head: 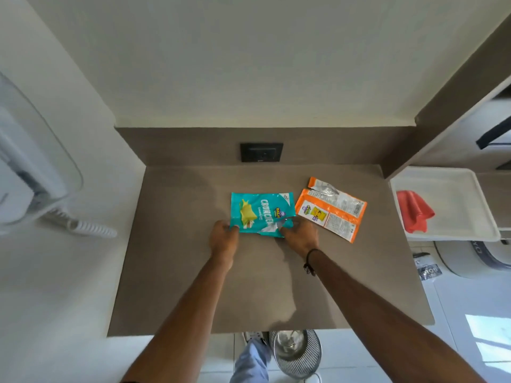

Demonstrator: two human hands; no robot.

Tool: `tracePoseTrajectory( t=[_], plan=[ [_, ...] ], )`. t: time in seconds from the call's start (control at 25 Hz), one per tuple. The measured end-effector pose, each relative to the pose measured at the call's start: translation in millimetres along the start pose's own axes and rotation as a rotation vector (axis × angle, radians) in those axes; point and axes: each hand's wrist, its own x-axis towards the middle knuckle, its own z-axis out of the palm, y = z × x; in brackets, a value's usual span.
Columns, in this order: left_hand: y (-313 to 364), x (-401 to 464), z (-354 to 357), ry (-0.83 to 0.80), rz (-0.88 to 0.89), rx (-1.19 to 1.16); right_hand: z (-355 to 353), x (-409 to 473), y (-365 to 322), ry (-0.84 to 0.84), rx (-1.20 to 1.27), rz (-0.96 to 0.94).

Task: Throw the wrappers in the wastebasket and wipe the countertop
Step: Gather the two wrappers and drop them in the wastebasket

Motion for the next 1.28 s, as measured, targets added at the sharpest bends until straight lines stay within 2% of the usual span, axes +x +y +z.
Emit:
tracePoseTrajectory(
  t=[0.08,0.2,0.28,0.4,0.52,0.72,0.8,0.92,1.0,1.08,1.28],
  plan=[
    [9.9,2.7,-6.4,-0.108,-0.084,-0.238,-0.4,10.6,-4.4,-0.083,0.091,0.050],
    [19.9,4.1,-34.4,-0.283,-0.133,-0.558,-12.5,14.6,-14.5,-0.267,0.379,0.147],
    [27.2,5.8,-52.9,-0.369,-0.127,-0.650,-28.2,14.1,-21.5,-0.406,0.514,0.194],
    [47.0,2.8,-58.7,-0.454,-0.133,-0.647,-45.8,19.6,-18.1,-0.562,0.678,0.182],
    [77.0,-11.2,-26.9,-0.505,-0.096,-0.566,-76.5,27.3,0.7,-0.588,0.918,0.148],
    [104.0,-44.3,75.9,-0.470,0.019,-0.317,-152.8,50.2,67.4,-0.320,0.838,0.225],
    [100.8,-53.9,118.1,-0.382,0.048,-0.165,-172.0,57.3,90.2,-0.251,0.770,0.231],
    [87.2,-58.5,161.5,-0.163,0.160,0.142,-183.0,80.2,127.9,-0.090,0.522,0.260],
    [76.1,-57.8,172.5,-0.005,0.261,0.335,-172.1,113.3,165.2,-0.090,0.427,0.236],
    [69.8,-62.1,178.6,0.081,0.280,0.459,-167.2,123.8,168.6,-0.120,0.399,0.251],
    [80.2,-62.8,190.4,0.040,0.279,0.591,-175.4,109.6,127.0,-0.200,0.516,0.320]
  ],
)
